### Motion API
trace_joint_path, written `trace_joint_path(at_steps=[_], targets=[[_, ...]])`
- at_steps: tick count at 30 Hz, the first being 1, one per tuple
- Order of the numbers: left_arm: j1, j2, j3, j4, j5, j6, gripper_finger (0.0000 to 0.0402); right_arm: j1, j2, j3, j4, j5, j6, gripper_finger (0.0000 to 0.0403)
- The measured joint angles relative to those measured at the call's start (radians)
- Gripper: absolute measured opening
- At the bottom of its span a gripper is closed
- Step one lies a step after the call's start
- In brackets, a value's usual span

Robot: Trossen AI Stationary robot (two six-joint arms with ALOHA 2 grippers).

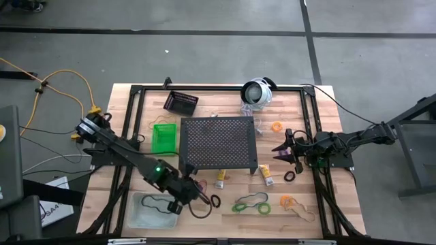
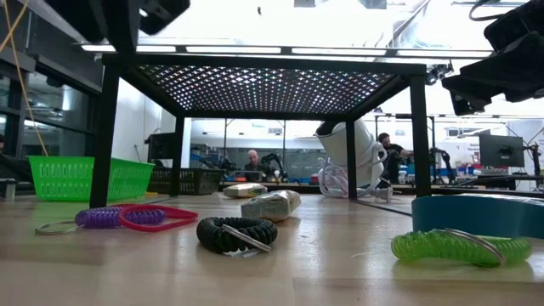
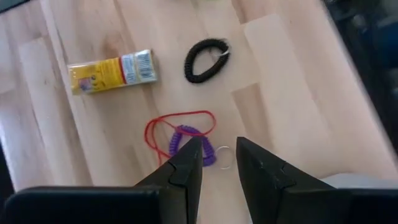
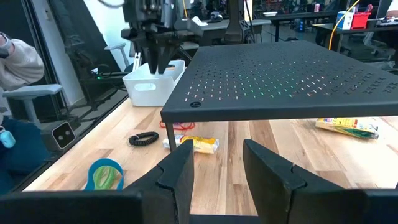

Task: Pick & Place Office Desk Supplies
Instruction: Put the red rubber band into the white bin

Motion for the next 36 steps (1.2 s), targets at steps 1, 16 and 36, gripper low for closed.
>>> trace_joint_path(at_steps=[1, 16, 36], targets=[[0.005, 0.012, 0.0, 0.005, 0.013, 0.011, 0.0092, 0.0, 0.0, 0.0, 0.0, 0.0, 0.0, 0.0126], [0.035, 0.091, 0.004, 0.044, -0.096, -0.312, 0.0092, 0.0, 0.0, 0.0, 0.0, 0.0, 0.0, 0.0126], [-0.031, 0.098, -0.003, 0.061, -0.206, -0.232, 0.0092, 0.0, 0.0, 0.0, 0.0, 0.0, 0.0, 0.0126]])
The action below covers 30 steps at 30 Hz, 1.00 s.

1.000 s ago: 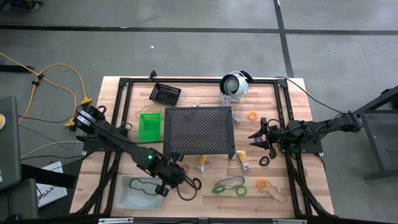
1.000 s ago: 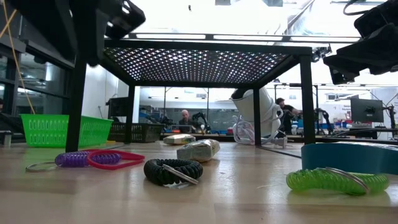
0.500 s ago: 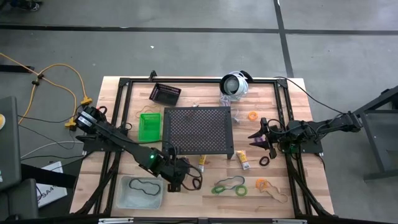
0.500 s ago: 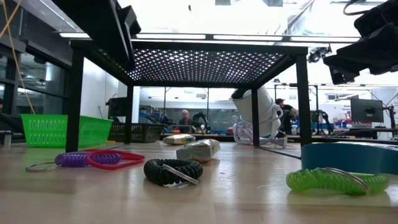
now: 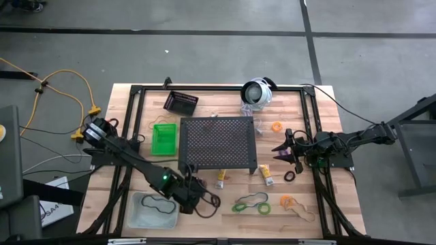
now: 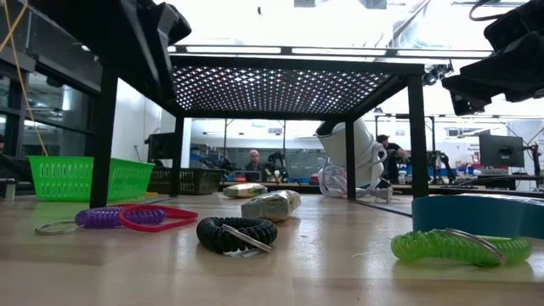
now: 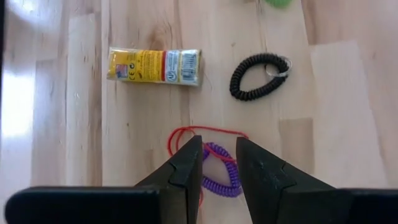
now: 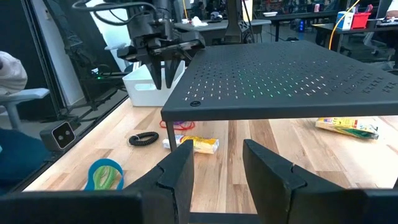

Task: Pick & Place Office Desk Supplies
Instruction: Put the red rubber band into the white bin

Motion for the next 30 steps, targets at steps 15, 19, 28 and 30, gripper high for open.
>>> trace_joint_path(at_steps=[15, 19, 28, 30], targets=[[-0.005, 0.001, 0.045, 0.001, -0.062, 0.176, 0.0092, 0.0, 0.0, 0.0, 0.0, 0.0, 0.0, 0.0126], [-0.005, 0.0, 0.07, 0.003, -0.065, 0.198, 0.0092, 0.0, 0.0, 0.0, 0.0, 0.0, 0.0, 0.0126], [-0.018, 0.002, 0.072, 0.036, -0.09, 0.233, 0.0092, 0.0, 0.0, 0.0, 0.0, 0.0, 0.0, 0.0126], [-0.029, 0.003, 0.073, 0.039, -0.09, 0.293, 0.0092, 0.0, 0.0, 0.0, 0.0, 0.0, 0.0, 0.0126]])
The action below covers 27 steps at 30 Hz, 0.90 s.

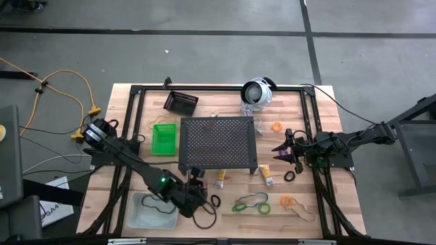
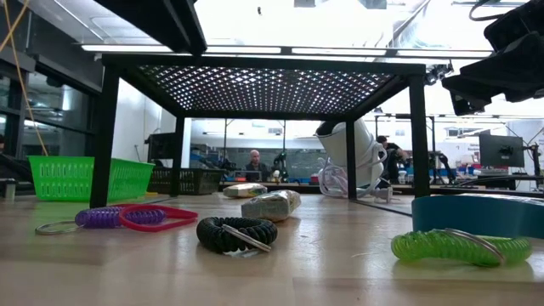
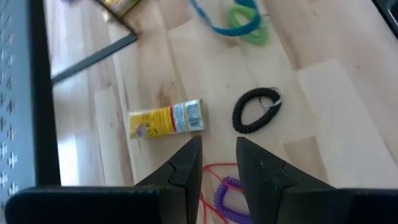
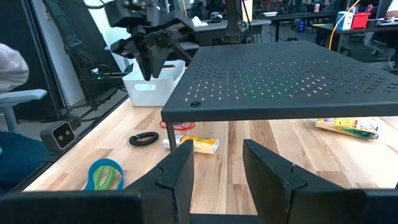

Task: Pick & Place Office Desk Supplies
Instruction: Put the red rubber band into the white bin

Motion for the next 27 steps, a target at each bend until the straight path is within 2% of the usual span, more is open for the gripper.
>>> trace_joint_path(at_steps=[3, 8, 11, 17, 27], targets=[[-0.007, 0.0, 0.0, 0.002, 0.023, 0.118, 0.0092, 0.0, 0.0, 0.0, 0.0, 0.0, 0.0, 0.0126], [0.015, 0.0, 0.028, -0.008, 0.225, 0.275, 0.0092, 0.0, 0.0, 0.0, 0.0, 0.0, 0.0, 0.0126], [0.045, 0.0, 0.039, -0.058, 0.296, 0.352, 0.0092, 0.0, 0.0, 0.0, 0.0, 0.0, 0.0, 0.0126], [0.085, 0.033, 0.115, -0.203, 0.307, 0.52, 0.0092, 0.0, 0.0, 0.0, 0.0, 0.0, 0.0, 0.0126], [0.091, 0.158, 0.224, -0.278, 0.361, 0.72, 0.0092, 0.0, 0.0, 0.0, 0.0, 0.0, 0.0, 0.0126]])
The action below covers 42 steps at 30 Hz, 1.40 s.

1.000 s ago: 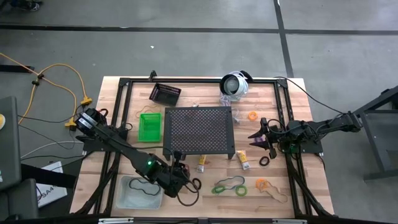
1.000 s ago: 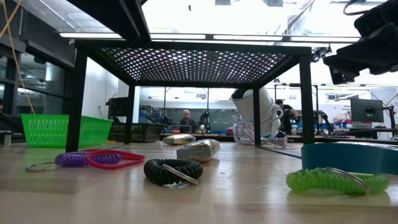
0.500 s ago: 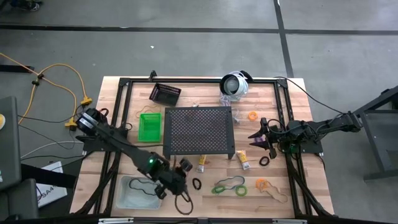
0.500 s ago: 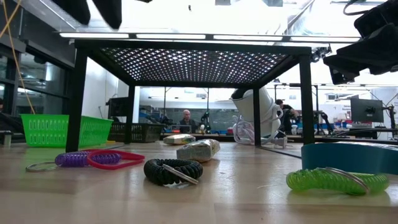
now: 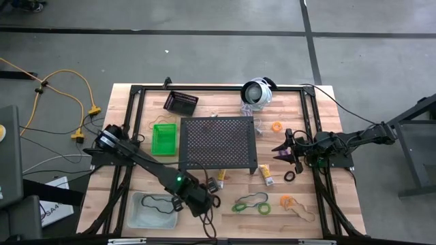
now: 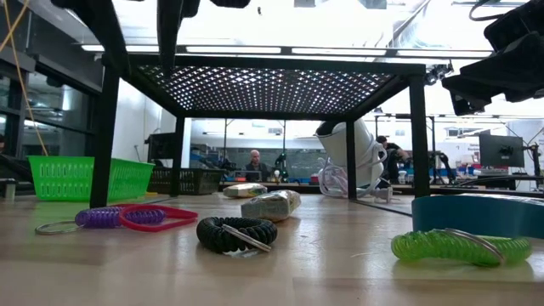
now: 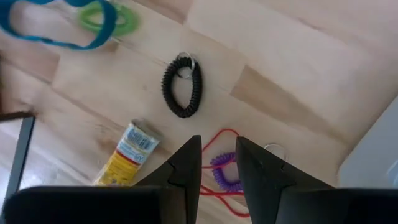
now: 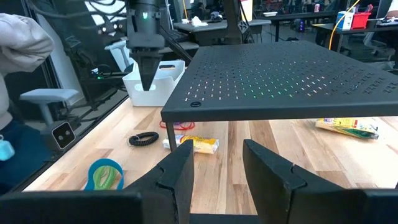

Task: Pick & Place Office Desk Supplies
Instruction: Put the red rubber band into the white bin

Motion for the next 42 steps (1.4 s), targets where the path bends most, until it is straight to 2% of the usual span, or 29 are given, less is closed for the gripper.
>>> trace_joint_path(at_steps=[7, 13, 24, 29, 39, 42], targets=[[0.0, 0.054, 0.001, -0.012, 0.017, 0.084, 0.0092, 0.0, 0.0, 0.0, 0.0, 0.0, 0.0, 0.0126], [0.002, 0.066, 0.001, -0.001, 0.104, 0.141, 0.0092, 0.0, 0.0, 0.0, 0.0, 0.0, 0.0, 0.0126], [0.043, 0.08, -0.012, 0.01, 0.156, 0.271, 0.0092, 0.0, 0.0, 0.0, 0.0, 0.0, 0.0, 0.0126], [0.063, 0.123, -0.016, 0.003, 0.157, 0.269, 0.0092, 0.0, 0.0, 0.0, 0.0, 0.0, 0.0, 0.0126], [0.082, 0.13, -0.016, 0.012, 0.154, 0.247, 0.0092, 0.0, 0.0, 0.0, 0.0, 0.0, 0.0, 0.0126], [0.079, 0.134, -0.016, 0.017, 0.122, 0.223, 0.0092, 0.0, 0.0, 0.0, 0.0, 0.0, 0.0, 0.0126]])
